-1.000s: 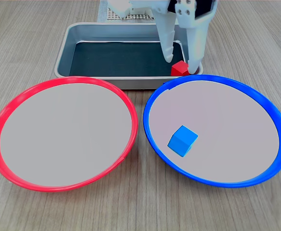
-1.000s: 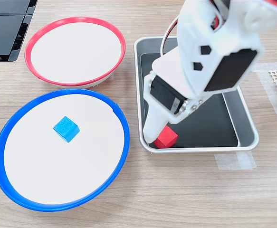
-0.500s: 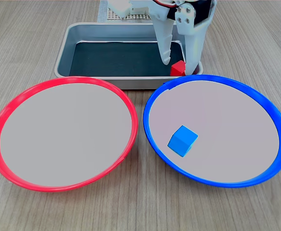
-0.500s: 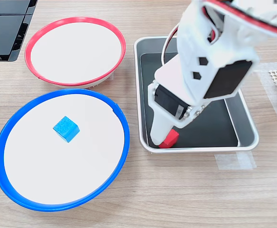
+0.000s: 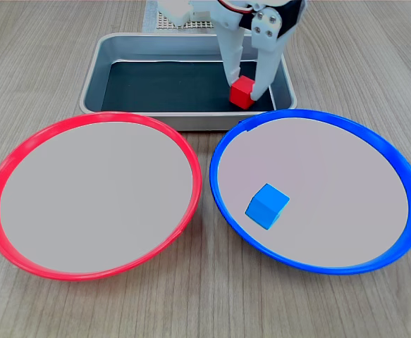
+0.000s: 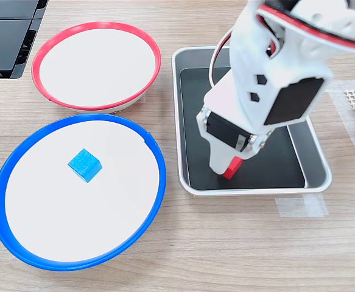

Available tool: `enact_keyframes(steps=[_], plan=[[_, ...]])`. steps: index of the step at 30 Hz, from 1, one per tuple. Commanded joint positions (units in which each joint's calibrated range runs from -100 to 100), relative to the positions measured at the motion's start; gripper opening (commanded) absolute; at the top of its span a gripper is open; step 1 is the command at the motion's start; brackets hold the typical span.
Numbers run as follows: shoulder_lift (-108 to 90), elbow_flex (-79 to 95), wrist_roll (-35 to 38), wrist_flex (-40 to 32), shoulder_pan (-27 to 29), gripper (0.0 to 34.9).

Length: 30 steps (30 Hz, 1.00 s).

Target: Move two blocks from tray to matching dishes

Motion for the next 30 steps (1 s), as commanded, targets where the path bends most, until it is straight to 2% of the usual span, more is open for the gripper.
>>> enact_keyframes(steps=[1, 3, 5, 7, 10, 15, 18, 23, 24, 26, 27, 28, 30], plan=[[-6.53, -5.21, 6.25, 16.42, 4.43, 0.2], [-10.28, -9.31, 8.79, 23.69, 8.01, 0.2], [-13.26, -14.23, 8.89, 26.16, 11.3, 0.2], [-14.63, -18.14, 8.21, 25.5, 14.41, 0.2], [-14.29, -22.69, 5.76, 18.4, 19.77, 0.2], [-7.46, -22.6, 3.32, -1.24, 26.74, 0.2], [0.64, -22.97, 2.15, -11.31, 28.52, 0.2], [10.53, -25.15, 0.68, -21.55, 28.15, 0.9], [11.55, -24.79, 0.34, -23.78, 27.96, 4.0], [12.41, -22.78, 0.15, -28.32, 27.39, 16.5], [12.41, -22.24, 0.15, -29.14, 27.21, 18.7], [11.9, -20.69, 0.15, -30.96, 26.92, 22.9], [10.02, -18.14, 0.1, -33.19, 26.36, 25.5]])
